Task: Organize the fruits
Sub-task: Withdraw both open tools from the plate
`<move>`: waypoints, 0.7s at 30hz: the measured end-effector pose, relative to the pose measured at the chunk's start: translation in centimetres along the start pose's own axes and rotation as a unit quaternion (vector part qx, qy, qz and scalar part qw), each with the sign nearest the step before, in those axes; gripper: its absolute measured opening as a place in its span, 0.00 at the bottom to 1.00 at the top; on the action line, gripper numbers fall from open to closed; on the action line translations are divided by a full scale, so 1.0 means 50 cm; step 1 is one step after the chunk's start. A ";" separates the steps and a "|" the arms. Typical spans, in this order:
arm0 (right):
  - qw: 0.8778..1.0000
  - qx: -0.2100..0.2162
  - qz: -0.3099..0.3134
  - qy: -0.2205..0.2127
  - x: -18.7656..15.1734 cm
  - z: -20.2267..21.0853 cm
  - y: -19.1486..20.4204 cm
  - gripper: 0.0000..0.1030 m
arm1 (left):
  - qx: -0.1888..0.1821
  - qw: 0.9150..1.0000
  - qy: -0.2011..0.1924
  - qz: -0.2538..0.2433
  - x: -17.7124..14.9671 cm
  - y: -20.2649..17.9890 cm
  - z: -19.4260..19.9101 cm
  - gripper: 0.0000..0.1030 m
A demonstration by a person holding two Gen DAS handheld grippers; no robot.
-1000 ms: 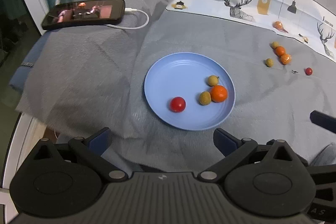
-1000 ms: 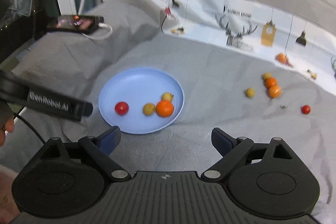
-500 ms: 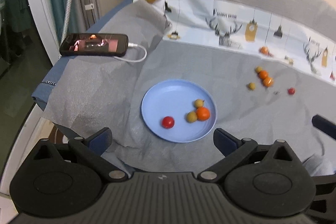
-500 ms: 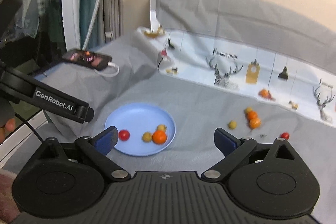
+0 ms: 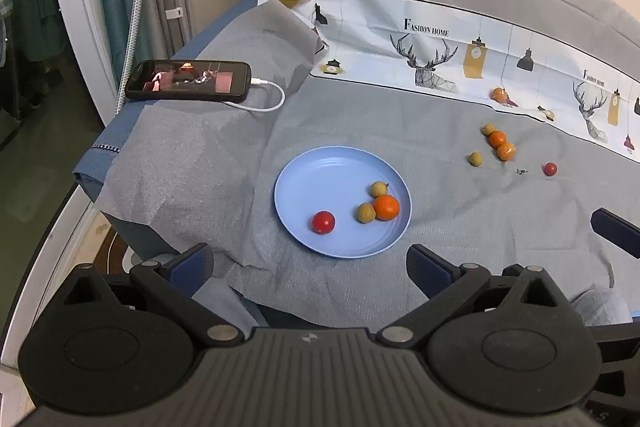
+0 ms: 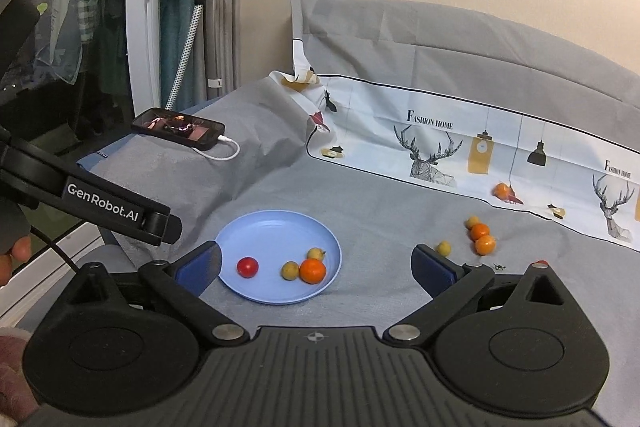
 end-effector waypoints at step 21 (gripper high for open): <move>0.993 -0.039 -0.090 0.059 -0.061 -0.101 -0.118 0.98 | 0.010 0.997 0.070 -0.027 0.034 -0.064 -0.121 1.00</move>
Point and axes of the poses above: each gripper's, at about its wrist camera, not at the fingertips, and z roughly against the way its jaws point, y to its left, x to its top, the point moved 4 cm from there along -z, roughly the way its jaws point, and after that the axes turned 1 degree about z, right-handed, at the moved point
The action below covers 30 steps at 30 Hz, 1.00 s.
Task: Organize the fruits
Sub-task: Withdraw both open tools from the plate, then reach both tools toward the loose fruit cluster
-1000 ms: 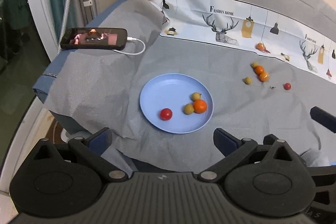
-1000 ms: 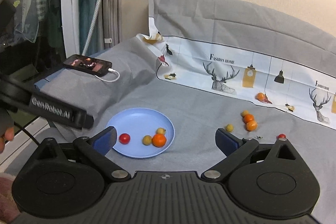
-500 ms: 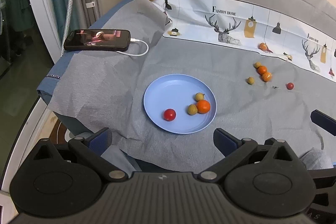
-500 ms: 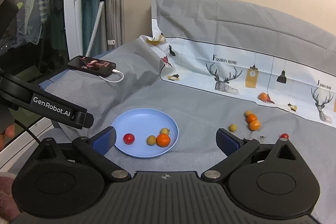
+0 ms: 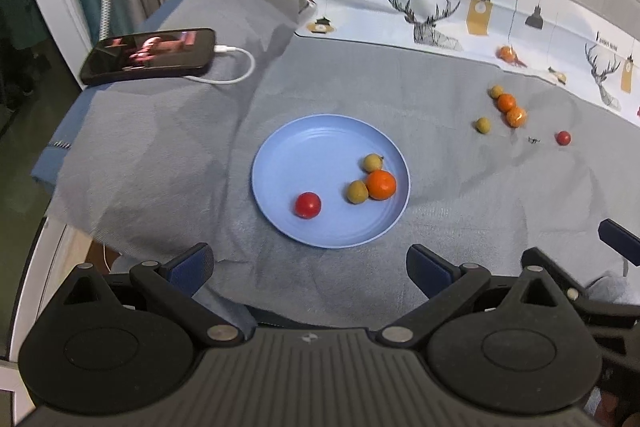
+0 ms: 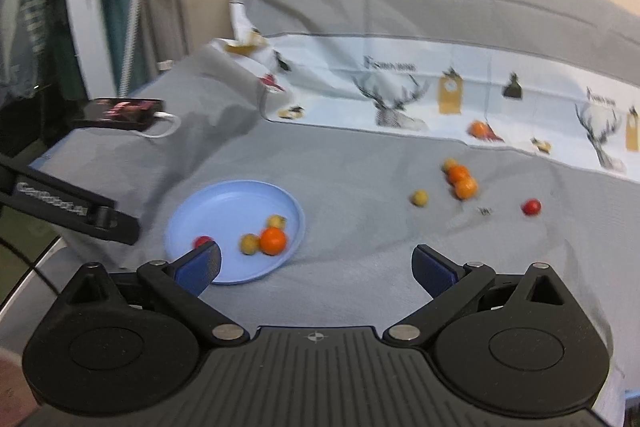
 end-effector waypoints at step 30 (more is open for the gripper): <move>0.988 -0.135 -0.035 0.070 0.073 -0.601 -0.474 0.98 | -0.054 0.978 0.093 -0.180 0.301 -0.509 -0.606 0.99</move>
Point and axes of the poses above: each gripper's, at about its wrist camera, not at the fingertips, and z roughly against the way its jaws point, y to its left, x to its top, the point moved 4 cm from there along -z, roughly the way its jaws point, and after that the axes turned 1 degree about z, right-handed, at the moved point
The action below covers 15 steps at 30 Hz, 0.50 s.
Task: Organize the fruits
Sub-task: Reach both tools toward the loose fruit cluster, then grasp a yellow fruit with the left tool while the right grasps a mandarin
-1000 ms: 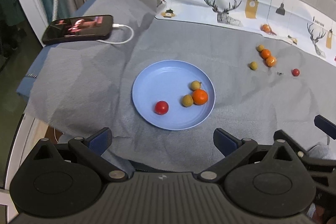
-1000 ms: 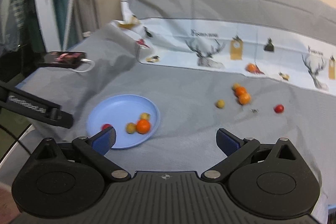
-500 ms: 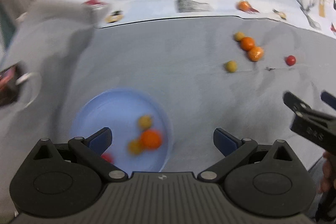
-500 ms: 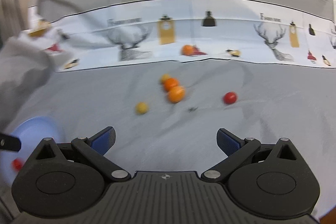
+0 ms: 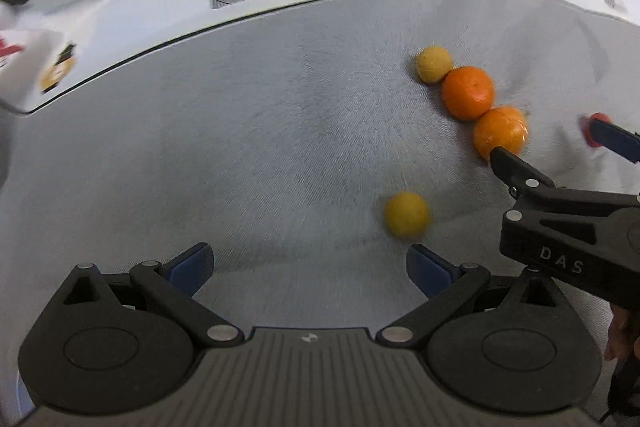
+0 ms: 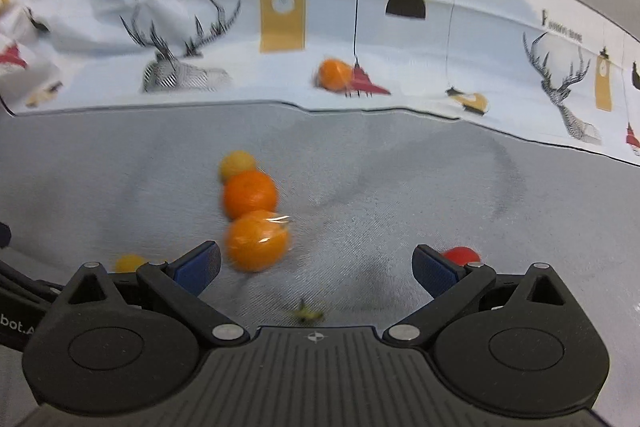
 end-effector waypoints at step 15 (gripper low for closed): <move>1.000 0.002 -0.020 0.000 -0.035 0.041 -0.008 0.35 | -0.055 0.995 -0.049 -0.069 0.028 -0.057 -0.005 0.12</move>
Point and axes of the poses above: each gripper's, at about its wrist camera, not at the fingertips, and z roughly against the way its jaws point, y to its left, x to its top, the point moved 4 cm from there along -z, roughly the way its jaws point, and after that the axes turned 1 degree about z, right-handed, at the moved point
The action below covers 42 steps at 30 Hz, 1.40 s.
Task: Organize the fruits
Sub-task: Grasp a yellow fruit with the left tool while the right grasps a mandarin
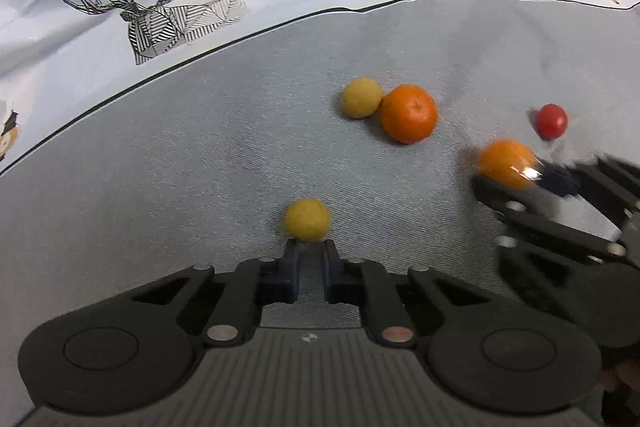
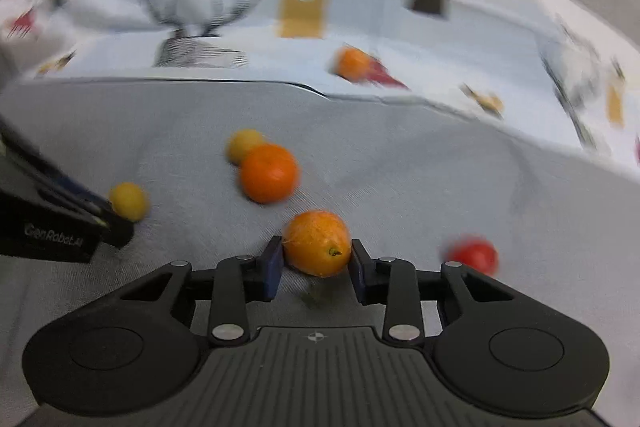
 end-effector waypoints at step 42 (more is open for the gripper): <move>0.998 0.032 -0.053 -0.013 -0.165 0.275 0.052 0.34 | -0.017 0.997 0.019 0.071 -0.266 0.095 0.283 0.52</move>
Point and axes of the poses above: each gripper's, at about its wrist camera, not at the fingertips, and z roughly against the way its jaws point, y to its left, x to its top, the point moved 4 cm from there along -z, roughly the way its jaws point, and after that the axes turned 1 degree about z, right-handed, at the moved point
